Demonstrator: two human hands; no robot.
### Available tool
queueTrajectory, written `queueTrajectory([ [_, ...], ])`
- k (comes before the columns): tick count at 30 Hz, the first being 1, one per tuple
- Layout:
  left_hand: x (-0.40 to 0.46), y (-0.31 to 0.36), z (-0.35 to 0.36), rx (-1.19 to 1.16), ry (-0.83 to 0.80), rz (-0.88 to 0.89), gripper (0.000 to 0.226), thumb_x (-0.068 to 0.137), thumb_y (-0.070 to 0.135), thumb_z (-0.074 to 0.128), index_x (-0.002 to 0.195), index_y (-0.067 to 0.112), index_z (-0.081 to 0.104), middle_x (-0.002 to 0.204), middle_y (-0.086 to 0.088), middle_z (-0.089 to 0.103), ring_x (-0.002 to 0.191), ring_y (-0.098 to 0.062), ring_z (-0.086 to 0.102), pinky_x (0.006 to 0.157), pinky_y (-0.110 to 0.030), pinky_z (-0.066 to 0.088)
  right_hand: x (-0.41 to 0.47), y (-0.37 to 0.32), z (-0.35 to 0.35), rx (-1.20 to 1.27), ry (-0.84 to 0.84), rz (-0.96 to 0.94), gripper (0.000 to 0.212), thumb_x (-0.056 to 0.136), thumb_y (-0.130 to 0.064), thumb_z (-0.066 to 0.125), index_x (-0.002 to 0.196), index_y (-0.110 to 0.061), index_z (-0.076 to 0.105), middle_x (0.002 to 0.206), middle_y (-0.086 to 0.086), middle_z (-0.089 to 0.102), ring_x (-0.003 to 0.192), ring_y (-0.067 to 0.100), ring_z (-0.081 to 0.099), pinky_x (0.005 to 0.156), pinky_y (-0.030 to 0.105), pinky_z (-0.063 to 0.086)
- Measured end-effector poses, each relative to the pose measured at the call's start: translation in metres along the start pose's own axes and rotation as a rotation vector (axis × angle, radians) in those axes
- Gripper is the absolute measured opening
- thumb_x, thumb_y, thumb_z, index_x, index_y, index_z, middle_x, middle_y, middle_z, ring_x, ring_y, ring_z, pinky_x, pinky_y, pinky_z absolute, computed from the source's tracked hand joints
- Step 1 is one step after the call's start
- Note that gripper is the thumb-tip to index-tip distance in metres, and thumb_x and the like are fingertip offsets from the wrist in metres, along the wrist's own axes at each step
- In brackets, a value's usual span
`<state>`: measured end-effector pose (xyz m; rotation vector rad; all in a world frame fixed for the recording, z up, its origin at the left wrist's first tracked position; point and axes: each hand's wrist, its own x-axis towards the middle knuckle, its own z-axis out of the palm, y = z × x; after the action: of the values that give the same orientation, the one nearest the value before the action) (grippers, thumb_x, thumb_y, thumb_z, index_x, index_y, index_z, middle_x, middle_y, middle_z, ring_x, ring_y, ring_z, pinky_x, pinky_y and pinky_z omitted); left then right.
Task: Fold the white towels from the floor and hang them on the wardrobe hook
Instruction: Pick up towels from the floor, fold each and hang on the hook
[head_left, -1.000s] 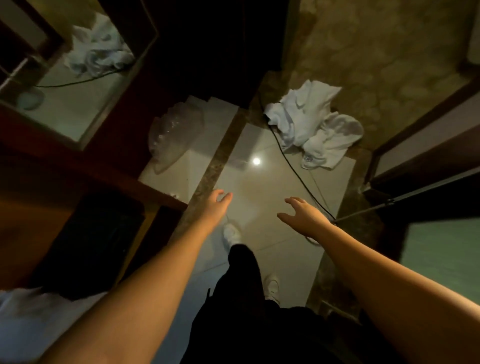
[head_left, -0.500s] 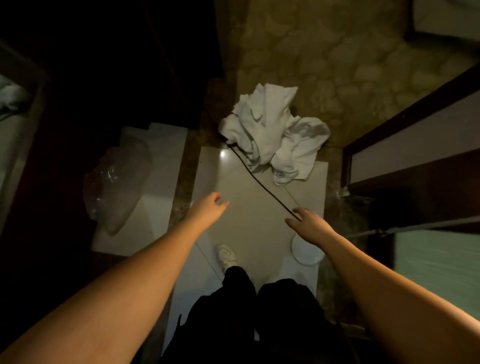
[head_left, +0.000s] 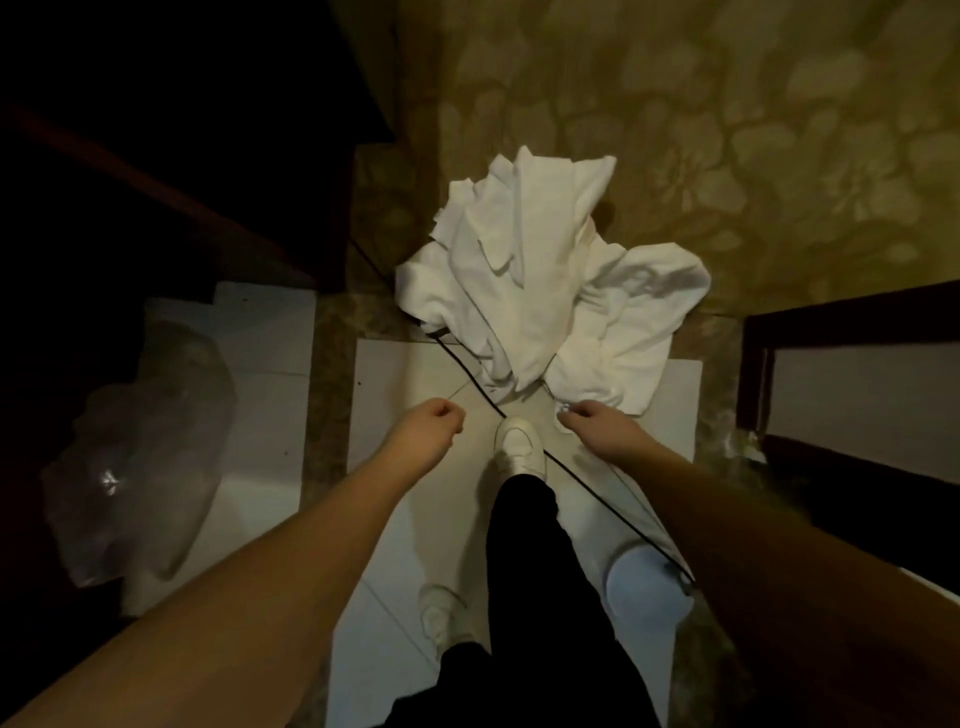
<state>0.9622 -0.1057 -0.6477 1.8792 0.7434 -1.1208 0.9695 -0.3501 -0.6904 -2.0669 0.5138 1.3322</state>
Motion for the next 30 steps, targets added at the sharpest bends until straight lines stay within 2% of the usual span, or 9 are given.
queueTrajectory([
  [5,0.111,0.022,0.018,-0.024,-0.056,-0.053,0.025,0.102,0.026,0.049,0.103,0.008,0.067,0.113,-0.014,0.070,0.092,-0.026,0.062,0.095,-0.044,0.051,0.107,-0.010,-0.012,0.065,-0.017,0.038,0.047,0.098,-0.042,0.059,0.132,-0.009,0.061,0.133,0.016,0.063,0.120,0.031,0.057,0.103,0.035,0.043],
  [8,0.173,0.031,0.033,0.001,-0.084,-0.063,0.028,0.102,0.021,0.048,0.113,0.002,0.066,0.121,-0.018,0.067,0.101,-0.028,0.061,0.099,-0.045,0.048,0.162,-0.016,-0.010,0.118,-0.002,0.073,0.050,0.097,-0.044,0.059,0.134,-0.010,0.060,0.134,0.014,0.061,0.117,0.030,0.057,0.097,0.036,0.045],
  [11,0.217,0.035,0.054,-0.044,-0.079,-0.100,0.020,0.100,0.019,0.053,0.112,0.010,0.066,0.125,-0.018,0.065,0.110,-0.032,0.061,0.100,-0.045,0.048,0.206,-0.026,-0.003,0.157,0.032,0.076,0.059,0.095,-0.047,0.061,0.143,-0.013,0.052,0.143,0.012,0.055,0.128,0.030,0.052,0.106,0.043,0.043],
  [15,0.260,0.032,0.087,-0.081,-0.075,-0.115,0.034,0.100,0.030,0.058,0.126,0.009,0.064,0.128,-0.017,0.064,0.117,-0.034,0.059,0.103,-0.045,0.049,0.255,-0.039,0.008,0.210,0.084,0.081,0.072,0.090,-0.050,0.068,0.147,-0.010,0.045,0.147,0.013,0.051,0.132,0.031,0.050,0.105,0.038,0.041],
  [20,0.292,0.023,0.110,-0.104,0.038,-0.106,0.023,0.094,0.030,0.067,0.101,0.009,0.068,0.105,-0.014,0.070,0.095,-0.028,0.065,0.085,-0.033,0.053,0.294,-0.040,0.017,0.143,0.212,0.090,0.079,0.089,-0.056,0.067,0.144,-0.005,0.042,0.142,0.013,0.052,0.130,0.030,0.052,0.102,0.034,0.041],
  [22,0.295,0.019,0.111,-0.079,0.081,-0.083,0.019,0.092,0.028,0.068,0.082,0.013,0.061,0.093,-0.010,0.065,0.089,-0.027,0.062,0.080,-0.034,0.053,0.299,-0.036,0.016,0.065,0.257,0.063,0.061,0.096,-0.046,0.061,0.139,-0.005,0.047,0.139,0.013,0.054,0.128,0.029,0.053,0.097,0.029,0.039],
  [24,0.289,0.014,0.109,-0.050,0.094,-0.071,0.031,0.092,0.026,0.066,0.068,0.015,0.050,0.085,-0.014,0.062,0.086,-0.031,0.061,0.082,-0.042,0.054,0.296,-0.031,0.012,0.035,0.304,0.044,0.045,0.098,-0.035,0.056,0.132,-0.005,0.053,0.134,0.013,0.057,0.122,0.028,0.055,0.091,0.027,0.035],
  [27,0.270,0.009,0.100,-0.088,0.071,-0.062,0.034,0.093,0.020,0.063,0.065,0.016,0.044,0.089,-0.021,0.064,0.085,-0.033,0.061,0.081,-0.046,0.052,0.276,-0.019,0.003,0.156,0.340,0.091,0.042,0.094,-0.030,0.058,0.129,-0.005,0.053,0.120,0.008,0.058,0.106,0.025,0.056,0.084,0.028,0.038],
  [30,0.247,0.006,0.082,-0.156,0.068,-0.052,0.022,0.094,0.019,0.058,0.074,0.014,0.048,0.088,-0.015,0.059,0.080,-0.025,0.053,0.066,-0.034,0.040,0.243,-0.002,-0.008,0.275,0.377,0.146,0.040,0.094,-0.024,0.056,0.128,-0.005,0.052,0.110,0.006,0.053,0.097,0.022,0.051,0.083,0.031,0.040],
])
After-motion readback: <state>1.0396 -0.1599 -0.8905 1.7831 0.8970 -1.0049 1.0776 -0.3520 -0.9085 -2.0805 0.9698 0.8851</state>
